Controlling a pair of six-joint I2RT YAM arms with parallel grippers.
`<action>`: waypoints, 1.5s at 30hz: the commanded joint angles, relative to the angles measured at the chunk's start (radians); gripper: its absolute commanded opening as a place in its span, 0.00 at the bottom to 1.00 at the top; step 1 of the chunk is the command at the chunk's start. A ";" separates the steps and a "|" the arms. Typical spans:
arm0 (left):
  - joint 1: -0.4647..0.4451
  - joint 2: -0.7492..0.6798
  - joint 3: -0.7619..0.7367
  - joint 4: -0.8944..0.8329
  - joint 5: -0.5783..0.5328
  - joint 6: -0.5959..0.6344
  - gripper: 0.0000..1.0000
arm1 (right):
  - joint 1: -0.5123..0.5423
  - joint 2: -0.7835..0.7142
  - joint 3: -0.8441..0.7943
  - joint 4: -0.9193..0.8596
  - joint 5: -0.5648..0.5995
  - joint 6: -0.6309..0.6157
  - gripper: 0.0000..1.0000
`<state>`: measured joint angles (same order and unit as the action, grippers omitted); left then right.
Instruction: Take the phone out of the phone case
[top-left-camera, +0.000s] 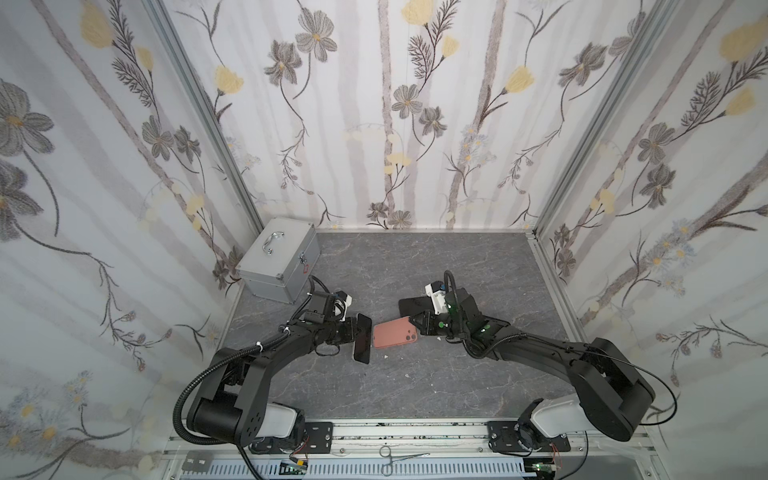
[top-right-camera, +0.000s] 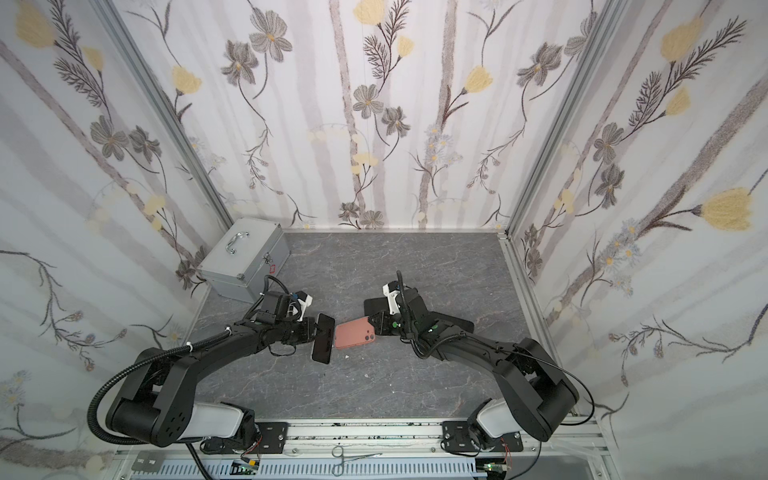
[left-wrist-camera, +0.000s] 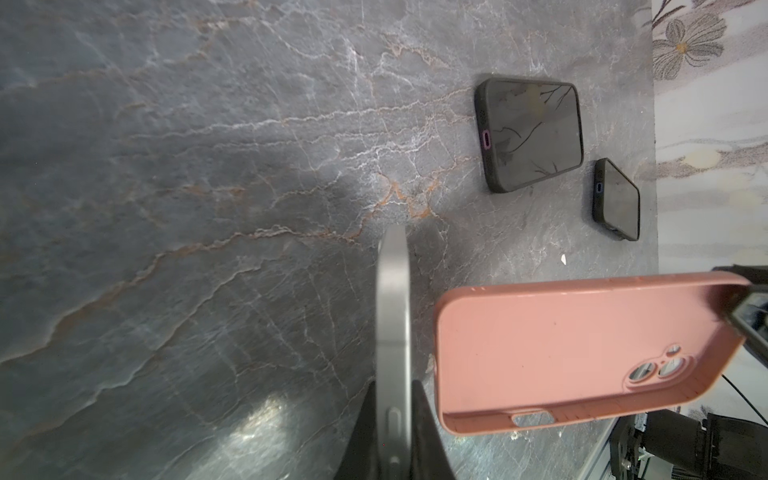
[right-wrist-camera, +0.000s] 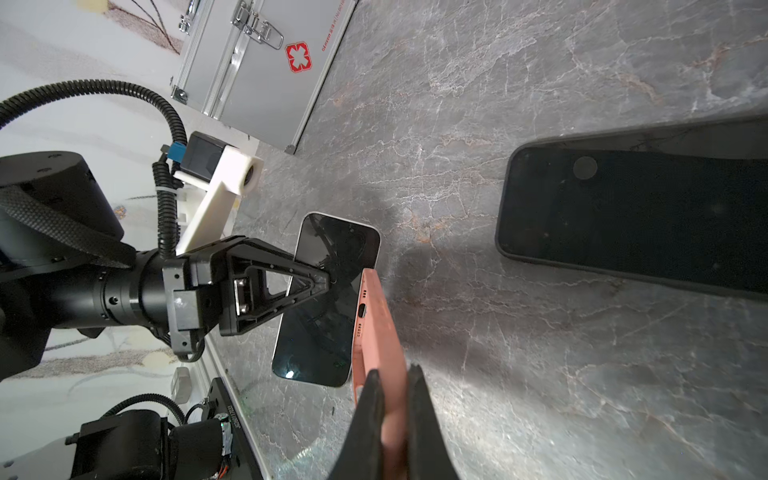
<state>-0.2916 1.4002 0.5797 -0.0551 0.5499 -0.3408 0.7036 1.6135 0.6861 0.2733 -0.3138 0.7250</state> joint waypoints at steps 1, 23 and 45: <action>0.006 0.014 -0.001 0.001 -0.030 0.013 0.00 | 0.002 0.023 0.007 0.043 0.015 0.014 0.00; 0.019 0.051 -0.024 0.002 -0.056 0.026 0.24 | 0.002 0.104 0.040 0.046 0.043 -0.008 0.00; 0.050 -0.060 -0.069 0.001 -0.195 -0.002 0.43 | 0.000 0.027 0.052 -0.048 0.124 -0.091 0.00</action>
<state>-0.2466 1.3724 0.5190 -0.0498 0.3992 -0.3305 0.7055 1.6684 0.7330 0.2276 -0.2203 0.6712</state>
